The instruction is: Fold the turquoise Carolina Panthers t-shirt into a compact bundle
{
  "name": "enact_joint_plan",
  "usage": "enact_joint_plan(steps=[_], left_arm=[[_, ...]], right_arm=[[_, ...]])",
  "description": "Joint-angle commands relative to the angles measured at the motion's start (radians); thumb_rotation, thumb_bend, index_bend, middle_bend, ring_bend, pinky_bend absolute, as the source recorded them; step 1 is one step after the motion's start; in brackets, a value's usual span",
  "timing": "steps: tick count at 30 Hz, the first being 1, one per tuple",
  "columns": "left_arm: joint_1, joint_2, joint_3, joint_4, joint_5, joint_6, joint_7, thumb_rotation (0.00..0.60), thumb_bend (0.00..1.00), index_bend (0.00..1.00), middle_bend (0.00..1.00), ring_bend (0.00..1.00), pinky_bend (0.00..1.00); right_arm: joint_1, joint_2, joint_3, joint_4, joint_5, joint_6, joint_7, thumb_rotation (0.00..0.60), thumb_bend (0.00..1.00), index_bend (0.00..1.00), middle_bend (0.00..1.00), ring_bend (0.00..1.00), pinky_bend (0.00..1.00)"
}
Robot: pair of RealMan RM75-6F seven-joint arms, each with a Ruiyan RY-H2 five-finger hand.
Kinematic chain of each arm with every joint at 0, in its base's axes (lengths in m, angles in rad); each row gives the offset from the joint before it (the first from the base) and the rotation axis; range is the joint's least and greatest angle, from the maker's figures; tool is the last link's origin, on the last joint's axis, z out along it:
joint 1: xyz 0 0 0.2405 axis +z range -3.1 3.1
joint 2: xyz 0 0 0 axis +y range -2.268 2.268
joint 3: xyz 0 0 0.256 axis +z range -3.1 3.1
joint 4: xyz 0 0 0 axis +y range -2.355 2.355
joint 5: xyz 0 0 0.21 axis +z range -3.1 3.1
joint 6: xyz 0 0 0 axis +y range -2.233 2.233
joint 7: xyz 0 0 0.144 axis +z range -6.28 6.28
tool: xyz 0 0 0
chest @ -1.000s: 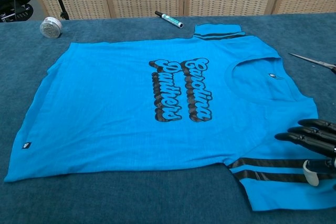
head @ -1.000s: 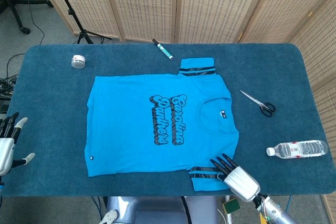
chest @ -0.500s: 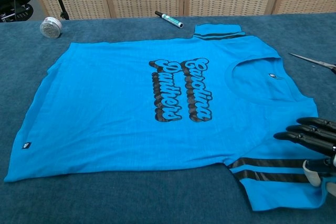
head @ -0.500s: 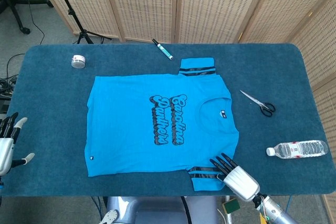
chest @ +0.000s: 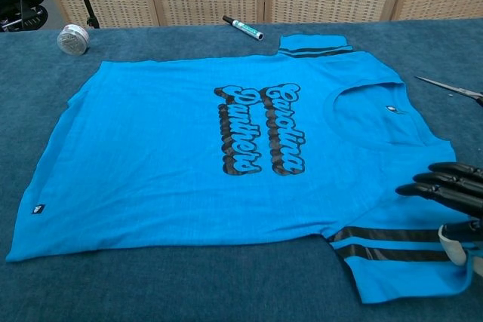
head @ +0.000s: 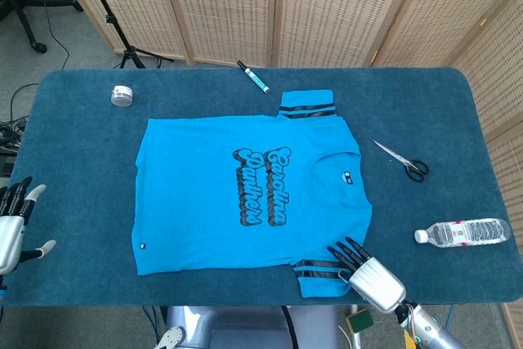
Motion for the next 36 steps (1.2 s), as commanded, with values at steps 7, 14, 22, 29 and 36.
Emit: enact_joint_plan(steps=[7, 14, 22, 29, 36], left_arm=[[-0.045, -0.028, 0.085, 0.193, 0.204, -0.025, -0.283, 0.600, 0.00, 0.01, 0.00, 0.00, 0.00], [-0.096, -0.111, 0.197, 0.462, 0.451, 0.072, -0.604, 0.600, 0.04, 0.24, 0.00, 0.00, 0.00], [-0.111, -0.256, 0.230, 0.609, 0.489, 0.119, -0.727, 0.600, 0.06, 0.36, 0.00, 0.00, 0.00], [-0.131, -0.317, 0.233, 0.643, 0.469, 0.091, -0.729, 0.600, 0.09, 0.39, 0.00, 0.00, 0.00], [-0.148, -0.363, 0.243, 0.672, 0.457, 0.072, -0.749, 0.600, 0.09, 0.40, 0.00, 0.00, 0.00]], right_arm=[[0.001, 0.006, -0.003, 0.004, -0.005, 0.018, 0.023, 0.600, 0.51, 0.64, 0.08, 0.00, 0.00], [0.001, 0.017, 0.001, -0.010, -0.005, 0.036, 0.034, 0.600, 0.51, 0.64, 0.08, 0.00, 0.00], [0.003, 0.024, 0.000, -0.014, -0.001, 0.034, 0.047, 0.600, 0.51, 0.64, 0.08, 0.00, 0.00], [0.003, 0.022, -0.001, -0.012, 0.001, 0.031, 0.049, 0.600, 0.51, 0.64, 0.08, 0.00, 0.00], [0.003, 0.019, 0.000, -0.007, 0.007, 0.023, 0.050, 0.600, 0.52, 0.64, 0.08, 0.00, 0.00]])
